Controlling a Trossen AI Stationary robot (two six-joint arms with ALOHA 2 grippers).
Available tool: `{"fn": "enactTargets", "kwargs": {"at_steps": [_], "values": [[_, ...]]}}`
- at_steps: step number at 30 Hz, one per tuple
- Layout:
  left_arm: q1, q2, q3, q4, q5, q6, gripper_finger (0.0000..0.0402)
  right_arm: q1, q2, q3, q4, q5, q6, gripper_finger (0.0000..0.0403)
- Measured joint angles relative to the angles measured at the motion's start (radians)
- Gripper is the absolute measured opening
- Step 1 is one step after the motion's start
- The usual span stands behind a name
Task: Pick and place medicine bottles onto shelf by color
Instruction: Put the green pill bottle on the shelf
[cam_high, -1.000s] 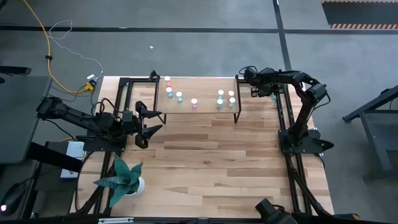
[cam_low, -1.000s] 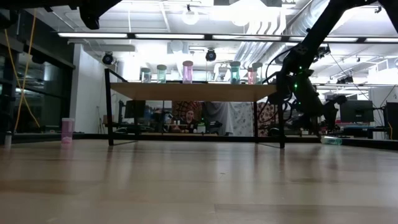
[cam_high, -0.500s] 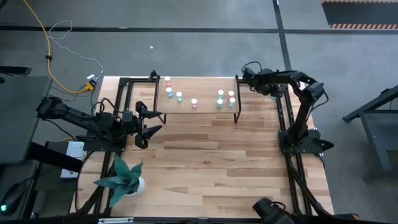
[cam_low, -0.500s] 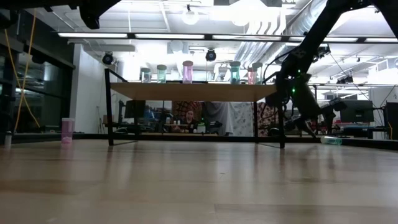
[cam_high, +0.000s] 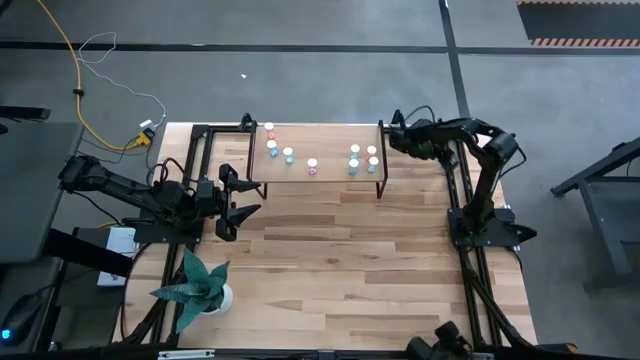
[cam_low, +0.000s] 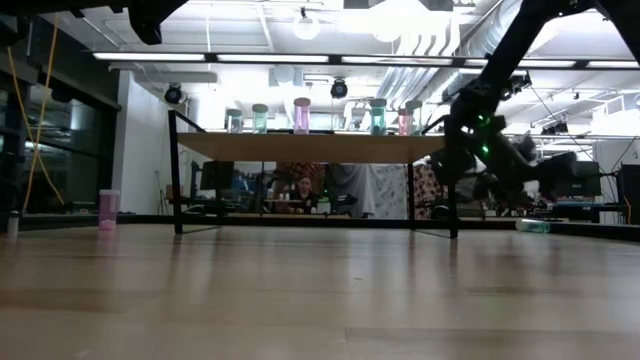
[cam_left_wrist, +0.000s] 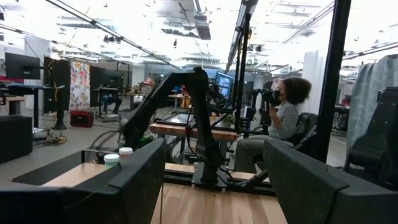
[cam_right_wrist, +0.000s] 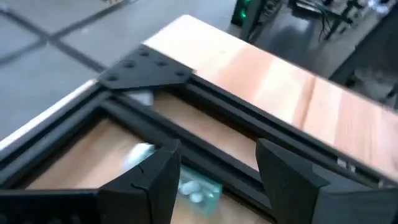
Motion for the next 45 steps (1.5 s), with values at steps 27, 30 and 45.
{"fn": "enactTargets", "kwargs": {"at_steps": [27, 30, 45], "values": [[0.000, 0.000, 0.000, 0.008, -0.005, 0.000, 0.0257, 0.063, -0.017, -0.137, 0.273, 0.039, -0.119, 0.0200], [0.000, 0.000, 0.000, 0.008, -0.005, 0.000, 0.0257, 0.086, -0.017, -0.137, 0.273, 0.041, -0.119, 0.0200], [0.000, 0.000, 0.000, 0.008, -0.005, 0.000, 0.0257, 0.067, -0.037, -0.090, 0.278, -0.002, -0.555, 0.0200]]}}
